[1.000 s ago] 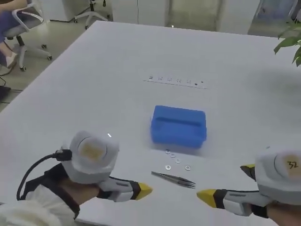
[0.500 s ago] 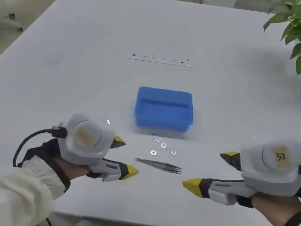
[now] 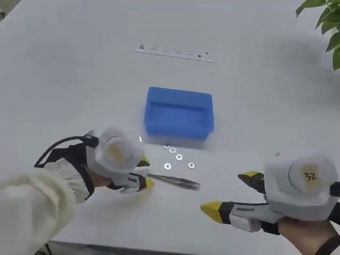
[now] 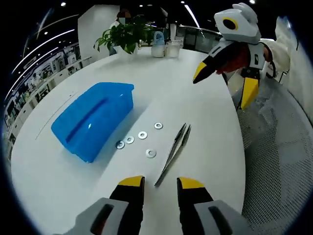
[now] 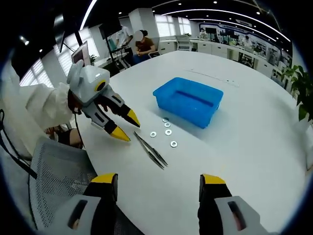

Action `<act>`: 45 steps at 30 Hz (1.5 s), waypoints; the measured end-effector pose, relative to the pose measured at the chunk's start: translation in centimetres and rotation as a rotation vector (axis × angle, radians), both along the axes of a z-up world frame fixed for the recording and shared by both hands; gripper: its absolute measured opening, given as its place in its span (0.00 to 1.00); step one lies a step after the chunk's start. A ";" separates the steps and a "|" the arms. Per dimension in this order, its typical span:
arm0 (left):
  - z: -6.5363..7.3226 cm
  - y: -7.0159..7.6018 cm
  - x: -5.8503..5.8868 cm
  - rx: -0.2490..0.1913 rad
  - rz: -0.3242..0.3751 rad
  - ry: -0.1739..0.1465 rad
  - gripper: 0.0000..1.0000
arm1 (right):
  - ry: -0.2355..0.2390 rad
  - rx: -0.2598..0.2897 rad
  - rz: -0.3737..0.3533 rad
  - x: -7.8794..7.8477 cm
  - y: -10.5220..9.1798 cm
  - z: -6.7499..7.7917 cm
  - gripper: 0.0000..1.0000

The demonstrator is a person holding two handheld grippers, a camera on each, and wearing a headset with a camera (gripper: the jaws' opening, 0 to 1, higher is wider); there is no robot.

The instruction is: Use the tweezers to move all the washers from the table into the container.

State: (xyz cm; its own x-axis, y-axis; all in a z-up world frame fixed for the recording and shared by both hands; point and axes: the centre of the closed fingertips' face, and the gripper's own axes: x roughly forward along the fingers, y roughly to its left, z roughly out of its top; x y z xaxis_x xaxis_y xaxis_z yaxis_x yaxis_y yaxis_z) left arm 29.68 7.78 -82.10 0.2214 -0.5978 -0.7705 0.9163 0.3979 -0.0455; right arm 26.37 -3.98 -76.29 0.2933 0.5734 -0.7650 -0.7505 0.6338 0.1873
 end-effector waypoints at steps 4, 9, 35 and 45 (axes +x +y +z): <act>-0.3 0.0 0.2 0.019 -0.048 -0.022 0.20 | 0.006 0.006 0.004 0.2 0.2 0.0 0.65; -0.5 -0.2 0.1 0.022 -0.076 -0.014 0.15 | 0.007 0.009 0.006 0.2 0.5 0.0 0.64; 3.5 -1.5 -1.1 -0.057 -0.080 -0.031 0.00 | -0.028 0.015 0.124 -0.4 3.7 1.0 0.53; 7.5 -2.8 -1.3 -0.145 -0.045 -0.058 0.00 | -0.037 -0.004 0.200 1.0 5.3 -0.6 0.37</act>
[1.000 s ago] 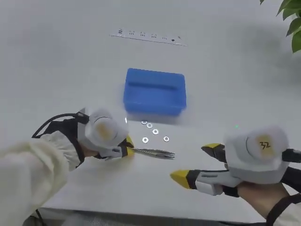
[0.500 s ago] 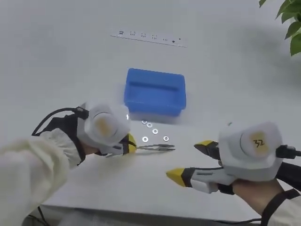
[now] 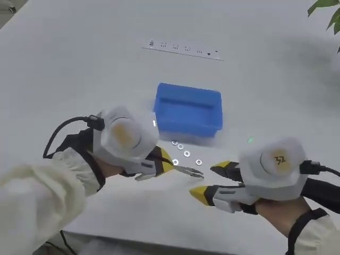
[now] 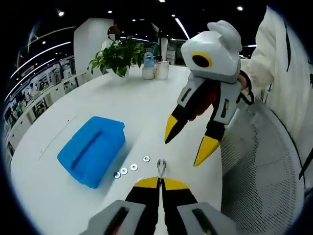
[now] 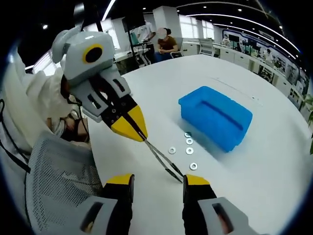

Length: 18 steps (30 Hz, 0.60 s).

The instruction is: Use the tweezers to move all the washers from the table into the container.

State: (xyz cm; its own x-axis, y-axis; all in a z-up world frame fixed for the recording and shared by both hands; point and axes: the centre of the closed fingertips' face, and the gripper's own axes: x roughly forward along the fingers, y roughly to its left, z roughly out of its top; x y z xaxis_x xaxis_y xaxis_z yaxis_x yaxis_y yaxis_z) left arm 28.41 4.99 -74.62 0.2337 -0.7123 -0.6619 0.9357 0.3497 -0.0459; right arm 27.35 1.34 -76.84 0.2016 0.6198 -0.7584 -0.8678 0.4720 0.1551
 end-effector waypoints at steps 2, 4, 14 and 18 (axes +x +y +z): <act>0.7 -0.4 -0.1 -0.018 -0.002 0.007 0.00 | -0.023 -0.019 0.029 0.4 0.5 -0.2 0.34; 1.2 -0.6 -0.2 -0.023 -0.006 0.006 0.00 | -0.029 -0.014 0.052 0.5 1.3 -0.3 0.32; 2.9 -1.1 -0.5 -0.038 -0.006 -0.016 0.00 | -0.034 -0.014 0.157 0.1 3.8 -1.3 0.22; 3.2 -1.2 -0.5 -0.027 -0.009 -0.033 0.00 | -0.046 -0.019 0.175 0.1 4.2 -1.6 0.17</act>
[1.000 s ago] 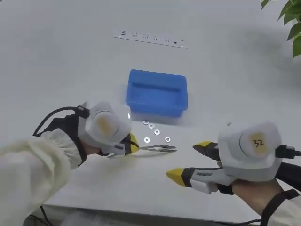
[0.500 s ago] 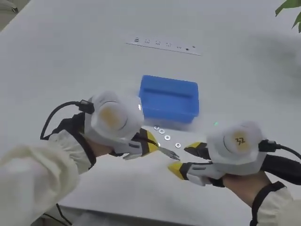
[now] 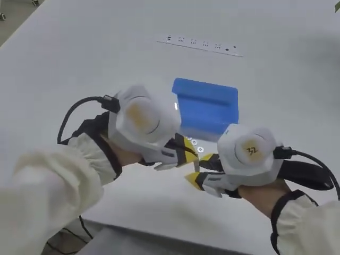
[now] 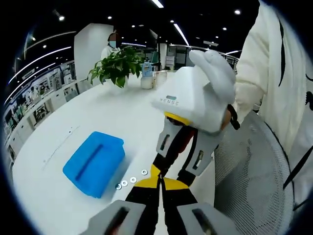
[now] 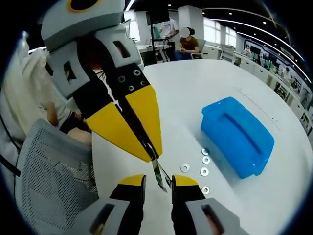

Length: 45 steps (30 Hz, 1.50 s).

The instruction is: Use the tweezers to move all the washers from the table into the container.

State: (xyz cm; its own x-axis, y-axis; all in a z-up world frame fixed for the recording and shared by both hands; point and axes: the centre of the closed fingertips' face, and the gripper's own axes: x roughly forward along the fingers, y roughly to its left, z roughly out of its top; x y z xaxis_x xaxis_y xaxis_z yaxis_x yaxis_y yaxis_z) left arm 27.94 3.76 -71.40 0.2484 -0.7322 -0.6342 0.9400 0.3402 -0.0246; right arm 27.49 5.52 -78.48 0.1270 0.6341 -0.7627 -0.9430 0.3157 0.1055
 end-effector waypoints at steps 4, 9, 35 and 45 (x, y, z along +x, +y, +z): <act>0.3 0.0 0.1 0.013 -0.004 -0.019 0.00 | 0.000 0.000 0.014 0.1 0.2 0.0 0.16; 0.8 -0.1 0.3 0.015 -0.006 -0.035 0.00 | -0.024 0.010 0.016 0.7 0.5 0.5 0.11; -0.7 2.1 -0.4 -0.077 0.225 0.032 0.43 | -0.036 0.038 -0.032 3.2 0.4 1.1 0.05; -2.9 3.4 -1.7 -0.070 0.322 0.104 0.70 | -0.035 0.045 -0.030 4.3 0.5 0.9 0.06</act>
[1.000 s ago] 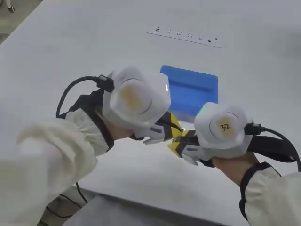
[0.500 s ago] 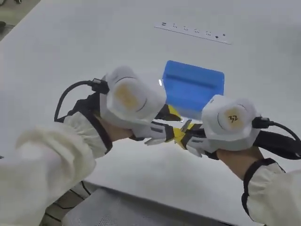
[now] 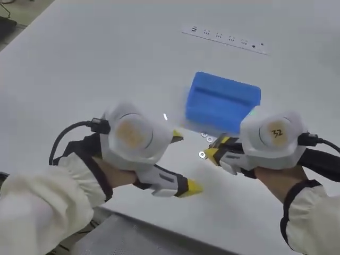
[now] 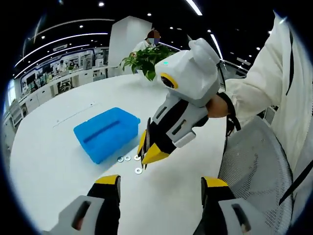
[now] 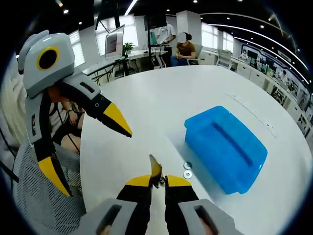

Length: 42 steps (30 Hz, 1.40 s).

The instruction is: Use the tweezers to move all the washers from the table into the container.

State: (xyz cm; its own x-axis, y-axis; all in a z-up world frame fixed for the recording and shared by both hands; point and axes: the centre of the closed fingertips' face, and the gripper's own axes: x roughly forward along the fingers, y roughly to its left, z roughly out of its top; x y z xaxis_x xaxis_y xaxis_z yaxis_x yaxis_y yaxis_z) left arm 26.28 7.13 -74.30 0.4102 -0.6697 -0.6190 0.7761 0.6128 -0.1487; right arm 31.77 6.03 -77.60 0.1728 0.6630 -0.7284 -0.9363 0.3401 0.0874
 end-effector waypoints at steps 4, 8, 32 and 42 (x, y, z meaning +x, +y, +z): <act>-0.6 0.6 -0.3 0.010 0.022 0.012 0.79 | 0.004 0.009 -0.010 0.3 0.1 -0.1 0.06; -1.0 0.9 -0.5 0.008 0.039 0.031 0.81 | 0.022 0.024 -0.024 0.6 0.3 -0.3 0.06; -1.8 1.3 -0.7 0.031 0.046 0.045 0.78 | 0.040 -0.003 -0.015 0.1 0.5 -1.1 0.06; -1.9 1.1 -0.4 0.034 0.033 0.039 0.77 | 0.020 -0.016 -0.015 0.3 0.4 -1.3 0.05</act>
